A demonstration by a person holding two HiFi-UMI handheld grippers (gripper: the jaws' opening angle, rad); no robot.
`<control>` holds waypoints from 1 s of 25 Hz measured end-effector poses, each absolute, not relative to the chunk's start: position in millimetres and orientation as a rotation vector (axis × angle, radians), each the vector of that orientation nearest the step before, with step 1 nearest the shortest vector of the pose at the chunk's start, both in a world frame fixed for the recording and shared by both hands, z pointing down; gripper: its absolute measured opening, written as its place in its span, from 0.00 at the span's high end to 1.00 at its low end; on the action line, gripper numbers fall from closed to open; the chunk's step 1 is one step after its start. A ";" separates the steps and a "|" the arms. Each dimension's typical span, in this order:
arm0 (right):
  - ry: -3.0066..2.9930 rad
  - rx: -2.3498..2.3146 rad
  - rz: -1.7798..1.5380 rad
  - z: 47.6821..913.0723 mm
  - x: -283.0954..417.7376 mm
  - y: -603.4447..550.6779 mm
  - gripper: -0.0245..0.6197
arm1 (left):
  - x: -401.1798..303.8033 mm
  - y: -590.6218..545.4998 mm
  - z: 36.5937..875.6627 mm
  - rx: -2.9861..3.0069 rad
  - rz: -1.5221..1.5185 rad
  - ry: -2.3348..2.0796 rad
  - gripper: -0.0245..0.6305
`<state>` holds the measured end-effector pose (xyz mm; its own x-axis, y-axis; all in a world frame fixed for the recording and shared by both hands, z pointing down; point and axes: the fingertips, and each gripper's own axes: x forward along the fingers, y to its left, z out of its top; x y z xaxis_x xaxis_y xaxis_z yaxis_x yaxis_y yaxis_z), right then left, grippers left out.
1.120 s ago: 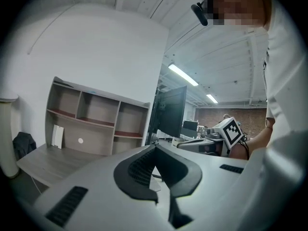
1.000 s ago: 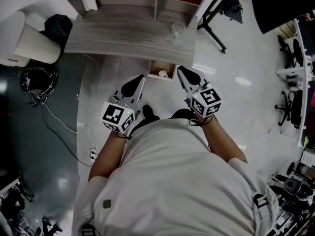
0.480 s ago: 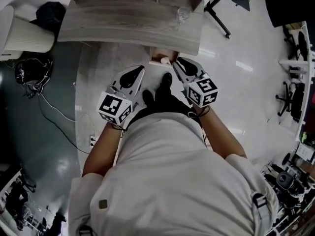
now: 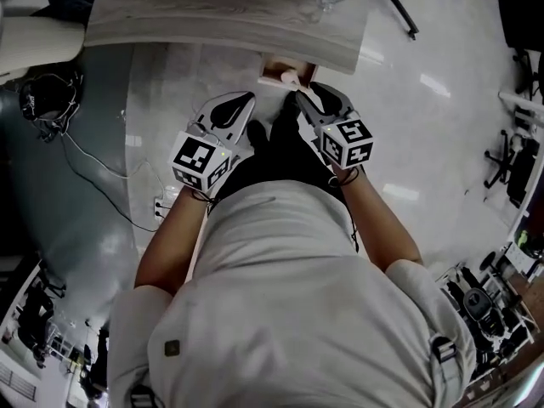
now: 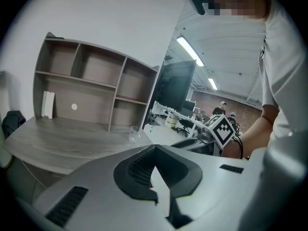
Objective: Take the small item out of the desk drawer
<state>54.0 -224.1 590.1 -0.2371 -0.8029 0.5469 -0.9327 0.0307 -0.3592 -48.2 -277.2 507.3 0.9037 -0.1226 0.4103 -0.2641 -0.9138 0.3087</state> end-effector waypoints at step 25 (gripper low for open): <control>-1.823 1.701 1.341 823.6 62.7 -240.5 0.59 | -18.7 -295.4 697.1 2.526 0.830 -0.257 0.94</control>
